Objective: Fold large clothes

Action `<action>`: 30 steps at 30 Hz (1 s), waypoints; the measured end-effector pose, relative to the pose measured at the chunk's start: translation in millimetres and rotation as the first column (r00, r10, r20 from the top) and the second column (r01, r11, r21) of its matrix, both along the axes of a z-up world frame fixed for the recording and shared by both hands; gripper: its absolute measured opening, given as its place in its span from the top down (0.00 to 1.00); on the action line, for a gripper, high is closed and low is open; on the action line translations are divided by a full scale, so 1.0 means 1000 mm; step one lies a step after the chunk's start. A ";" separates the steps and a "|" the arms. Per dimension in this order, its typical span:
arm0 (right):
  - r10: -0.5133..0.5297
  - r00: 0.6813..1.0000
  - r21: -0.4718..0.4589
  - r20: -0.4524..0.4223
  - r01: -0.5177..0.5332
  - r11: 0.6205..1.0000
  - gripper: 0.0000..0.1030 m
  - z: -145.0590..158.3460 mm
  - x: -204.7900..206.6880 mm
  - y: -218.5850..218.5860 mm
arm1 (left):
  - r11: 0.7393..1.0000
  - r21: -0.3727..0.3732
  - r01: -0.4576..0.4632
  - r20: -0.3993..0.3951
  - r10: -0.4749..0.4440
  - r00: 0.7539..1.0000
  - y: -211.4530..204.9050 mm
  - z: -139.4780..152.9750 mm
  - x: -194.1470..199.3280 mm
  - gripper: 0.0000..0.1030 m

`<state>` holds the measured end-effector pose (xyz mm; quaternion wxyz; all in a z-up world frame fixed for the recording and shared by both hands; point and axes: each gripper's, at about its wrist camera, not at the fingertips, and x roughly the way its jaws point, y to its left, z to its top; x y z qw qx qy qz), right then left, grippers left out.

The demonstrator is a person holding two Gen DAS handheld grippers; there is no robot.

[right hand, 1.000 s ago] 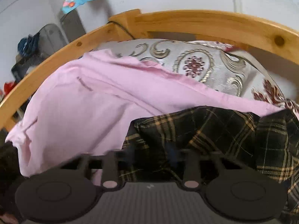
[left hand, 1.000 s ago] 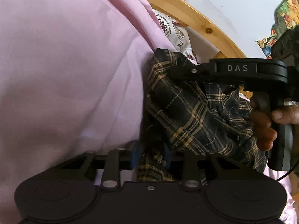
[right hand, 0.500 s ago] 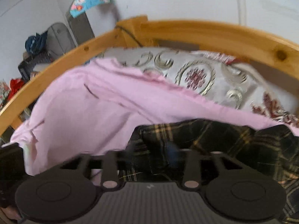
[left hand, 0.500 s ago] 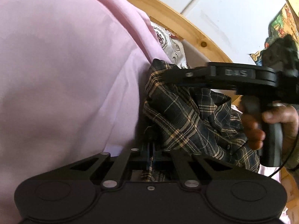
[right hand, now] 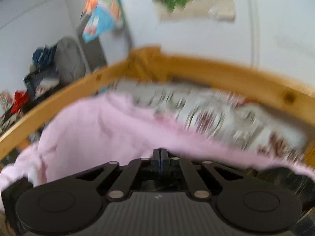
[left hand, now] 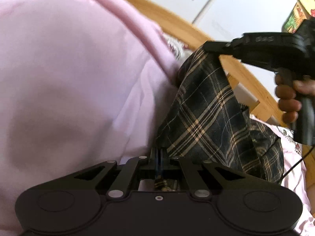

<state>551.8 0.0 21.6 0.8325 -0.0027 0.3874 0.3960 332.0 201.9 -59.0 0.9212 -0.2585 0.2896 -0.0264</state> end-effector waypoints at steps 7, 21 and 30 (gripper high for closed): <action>-0.029 0.999 -0.061 0.020 0.030 0.998 0.87 -0.020 -0.002 0.010 | 0.998 0.054 -0.008 -0.069 0.012 0.998 -0.003 0.003 0.000 0.79; -0.173 0.971 -0.239 0.163 0.209 0.948 0.05 -0.028 -0.126 -0.164 | 0.924 0.380 -0.035 0.009 0.034 0.999 -0.044 0.026 0.035 0.21; -0.333 0.938 -0.314 0.095 0.346 0.884 0.06 -0.089 -0.195 -0.242 | 0.890 0.454 -0.050 -0.058 0.086 0.995 -0.058 0.015 0.061 0.12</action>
